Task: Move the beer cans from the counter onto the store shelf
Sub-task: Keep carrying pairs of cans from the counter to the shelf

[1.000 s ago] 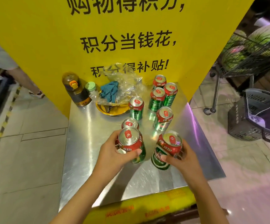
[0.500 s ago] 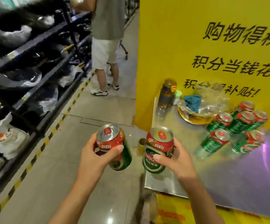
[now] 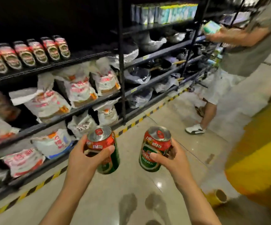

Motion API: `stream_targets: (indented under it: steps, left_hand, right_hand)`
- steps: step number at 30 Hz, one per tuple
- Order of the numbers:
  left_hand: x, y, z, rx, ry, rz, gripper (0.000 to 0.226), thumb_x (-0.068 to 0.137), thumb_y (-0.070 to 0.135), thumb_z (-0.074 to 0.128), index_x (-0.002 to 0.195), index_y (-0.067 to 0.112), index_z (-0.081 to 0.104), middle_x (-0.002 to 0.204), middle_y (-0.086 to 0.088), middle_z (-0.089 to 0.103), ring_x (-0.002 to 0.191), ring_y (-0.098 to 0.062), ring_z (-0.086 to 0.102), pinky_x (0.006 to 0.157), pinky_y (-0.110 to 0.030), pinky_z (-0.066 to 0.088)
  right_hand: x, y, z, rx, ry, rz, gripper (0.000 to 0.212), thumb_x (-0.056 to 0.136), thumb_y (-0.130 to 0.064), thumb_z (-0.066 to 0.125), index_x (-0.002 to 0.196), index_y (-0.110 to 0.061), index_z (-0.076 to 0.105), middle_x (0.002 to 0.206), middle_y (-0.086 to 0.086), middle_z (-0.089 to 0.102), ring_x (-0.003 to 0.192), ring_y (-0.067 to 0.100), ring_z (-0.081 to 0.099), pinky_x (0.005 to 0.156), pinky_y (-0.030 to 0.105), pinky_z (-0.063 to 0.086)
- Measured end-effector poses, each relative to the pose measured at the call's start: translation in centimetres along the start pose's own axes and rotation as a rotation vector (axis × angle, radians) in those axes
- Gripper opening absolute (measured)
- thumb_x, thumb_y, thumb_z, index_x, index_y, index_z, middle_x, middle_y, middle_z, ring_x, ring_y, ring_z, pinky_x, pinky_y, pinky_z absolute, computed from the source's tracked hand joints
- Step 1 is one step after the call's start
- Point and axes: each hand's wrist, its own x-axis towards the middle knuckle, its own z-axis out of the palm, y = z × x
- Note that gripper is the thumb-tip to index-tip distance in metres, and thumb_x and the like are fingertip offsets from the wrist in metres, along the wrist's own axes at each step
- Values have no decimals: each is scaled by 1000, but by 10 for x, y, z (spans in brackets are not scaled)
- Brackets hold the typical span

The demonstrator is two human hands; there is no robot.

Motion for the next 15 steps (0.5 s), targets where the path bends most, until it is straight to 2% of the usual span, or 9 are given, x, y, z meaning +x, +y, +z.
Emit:
stream_targets:
  steps: [2, 5, 8, 11, 15]
  left_hand:
    - [22, -2, -8, -28, 51, -12, 55, 61, 32, 84, 104, 42, 51, 100, 23, 56, 91, 4, 51, 66, -19, 40]
    - [61, -4, -8, -50, 93, -22, 48, 67, 22, 79, 94, 46, 48, 97, 24, 54, 88, 4, 50, 65, -19, 40]
    - [105, 1, 1, -57, 109, -27, 49, 67, 20, 79, 101, 42, 50, 97, 22, 56, 87, 5, 51, 66, -19, 42]
    - [158, 11, 11, -70, 134, -40, 47, 66, 21, 80, 101, 40, 53, 96, 20, 58, 88, 3, 53, 68, -26, 47]
    - [225, 22, 19, -67, 194, -8, 49, 66, 20, 80, 99, 43, 52, 99, 17, 59, 90, 2, 55, 68, -20, 45]
  right_hand:
    - [26, -3, 15, -15, -41, -2, 67, 40, -42, 79, 103, -29, 60, 97, -17, 71, 90, 4, 67, 69, 18, 53]
    - [70, -4, 26, -8, -73, 7, 69, 38, -42, 78, 104, -29, 60, 96, -16, 72, 89, 4, 67, 67, 16, 53]
    - [123, -7, 33, -25, -108, 14, 71, 37, -42, 78, 104, -29, 60, 96, -17, 71, 90, 4, 67, 66, 16, 53]
    - [184, -15, 40, -41, -139, 2, 69, 38, -42, 78, 104, -31, 60, 96, -17, 71, 89, 2, 66, 65, 14, 52]
    - [266, -28, 54, -69, -220, -40, 67, 40, -39, 78, 105, -29, 61, 96, -15, 71, 89, 2, 67, 67, 13, 51]
